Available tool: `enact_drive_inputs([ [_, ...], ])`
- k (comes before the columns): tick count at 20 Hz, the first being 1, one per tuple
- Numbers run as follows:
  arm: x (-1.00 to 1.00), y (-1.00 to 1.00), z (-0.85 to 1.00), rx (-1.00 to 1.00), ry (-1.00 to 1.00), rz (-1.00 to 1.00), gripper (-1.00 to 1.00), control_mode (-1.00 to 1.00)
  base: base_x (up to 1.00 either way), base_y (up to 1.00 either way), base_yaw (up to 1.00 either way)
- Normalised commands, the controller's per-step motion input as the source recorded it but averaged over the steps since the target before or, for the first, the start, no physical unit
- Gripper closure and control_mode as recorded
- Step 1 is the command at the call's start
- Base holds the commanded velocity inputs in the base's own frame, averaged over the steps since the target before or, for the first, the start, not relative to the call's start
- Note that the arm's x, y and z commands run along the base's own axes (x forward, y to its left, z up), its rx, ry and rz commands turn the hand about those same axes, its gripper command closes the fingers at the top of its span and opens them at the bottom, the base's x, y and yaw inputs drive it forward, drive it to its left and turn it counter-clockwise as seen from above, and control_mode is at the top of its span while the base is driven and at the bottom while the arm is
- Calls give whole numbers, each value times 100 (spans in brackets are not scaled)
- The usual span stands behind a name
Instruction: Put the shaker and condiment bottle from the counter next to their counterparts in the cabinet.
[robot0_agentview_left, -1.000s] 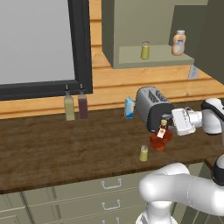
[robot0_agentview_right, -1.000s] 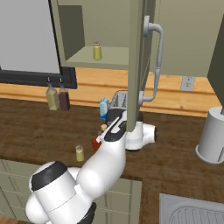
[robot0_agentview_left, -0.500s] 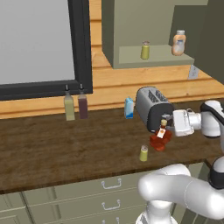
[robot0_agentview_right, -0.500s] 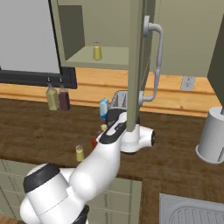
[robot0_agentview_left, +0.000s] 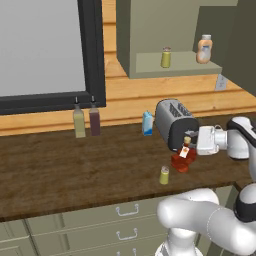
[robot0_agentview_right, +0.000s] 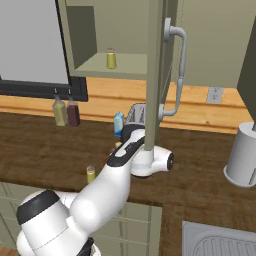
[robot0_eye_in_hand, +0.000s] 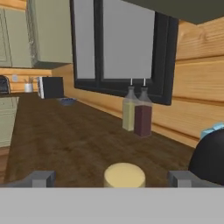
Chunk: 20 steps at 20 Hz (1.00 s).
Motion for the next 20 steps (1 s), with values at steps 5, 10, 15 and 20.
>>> enact_drive_inputs([
  [5, 1, 12, -7, 0, 0, -11, -100, -100, 0, 0, 0],
  [10, 0, 6, -19, 0, 0, -5, -100, -100, 0, 0, 0],
  [15, 0, 0, -15, 0, 0, -3, -100, -100, 0, 0, 0],
  [20, 12, 0, -1, 0, 0, -8, -100, -100, 0, 0, 0],
])
